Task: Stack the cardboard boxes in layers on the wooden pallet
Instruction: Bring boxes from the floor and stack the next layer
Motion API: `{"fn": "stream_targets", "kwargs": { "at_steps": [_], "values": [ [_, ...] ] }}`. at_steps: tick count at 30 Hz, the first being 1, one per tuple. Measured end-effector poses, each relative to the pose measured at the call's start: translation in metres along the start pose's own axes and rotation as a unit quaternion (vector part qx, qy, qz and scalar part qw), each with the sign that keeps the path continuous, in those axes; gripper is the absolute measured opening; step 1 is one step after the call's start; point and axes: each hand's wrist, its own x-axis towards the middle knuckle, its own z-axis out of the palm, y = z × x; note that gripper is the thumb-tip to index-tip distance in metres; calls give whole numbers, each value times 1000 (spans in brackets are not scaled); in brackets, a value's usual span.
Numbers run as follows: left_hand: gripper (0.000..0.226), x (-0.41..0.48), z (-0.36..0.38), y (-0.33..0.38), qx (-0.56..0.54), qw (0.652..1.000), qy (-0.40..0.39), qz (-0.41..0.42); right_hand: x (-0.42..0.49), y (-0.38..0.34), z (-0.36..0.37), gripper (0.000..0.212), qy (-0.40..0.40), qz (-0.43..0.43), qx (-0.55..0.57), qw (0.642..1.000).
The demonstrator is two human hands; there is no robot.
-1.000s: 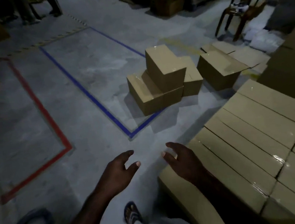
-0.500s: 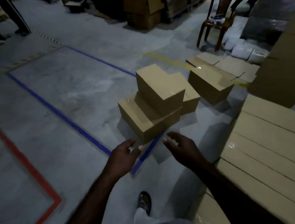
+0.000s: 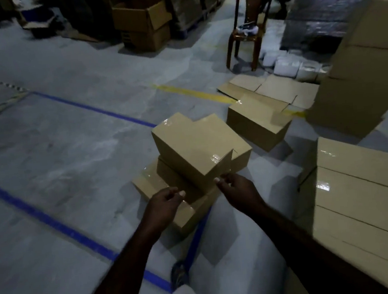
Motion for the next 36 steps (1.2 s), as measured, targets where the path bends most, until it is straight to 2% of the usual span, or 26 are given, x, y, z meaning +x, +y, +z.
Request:
{"fn": "stream_targets", "kwargs": {
  "at_steps": [5,8,12,15,23,25,26,27,29,31,33,35,36],
  "values": [
    [33,140,13,31,-10,1000,-11,-14,125,-7,-16,55,40,24,-39,998],
    [29,221,19,48,-18,999,-24,-40,197,-12,-28,56,40,50,-64,996],
    [11,306,27,66,-42,994,3,-101,287,-7,-39,56,16,91,-77,993],
    [24,367,35,59,-56,986,29,-157,363,11,-42,57,-17,114,-106,988],
    [25,530,81,-7,-69,946,129,-289,588,87,-12,62,-110,133,-164,971],
    [50,560,96,-29,-77,931,159,-321,631,107,5,70,-136,147,-144,969],
    [62,574,103,-38,-85,920,183,-337,650,116,14,70,-146,152,-133,968],
    [62,588,111,-46,-91,911,204,-347,666,128,24,67,-159,159,-125,966],
    [42,604,122,-65,-118,888,221,-385,684,144,39,65,-184,166,-101,963],
    [13,614,129,-82,-159,875,186,-417,694,160,50,72,-209,175,-79,959],
    [13,618,135,-82,-204,863,190,-423,697,170,53,77,-219,173,-82,957],
    [13,616,139,-72,-190,871,219,-396,693,170,44,79,-203,178,-74,960],
    [30,613,141,-68,-191,878,233,-373,689,166,36,80,-182,183,-64,964]
  ]
}}
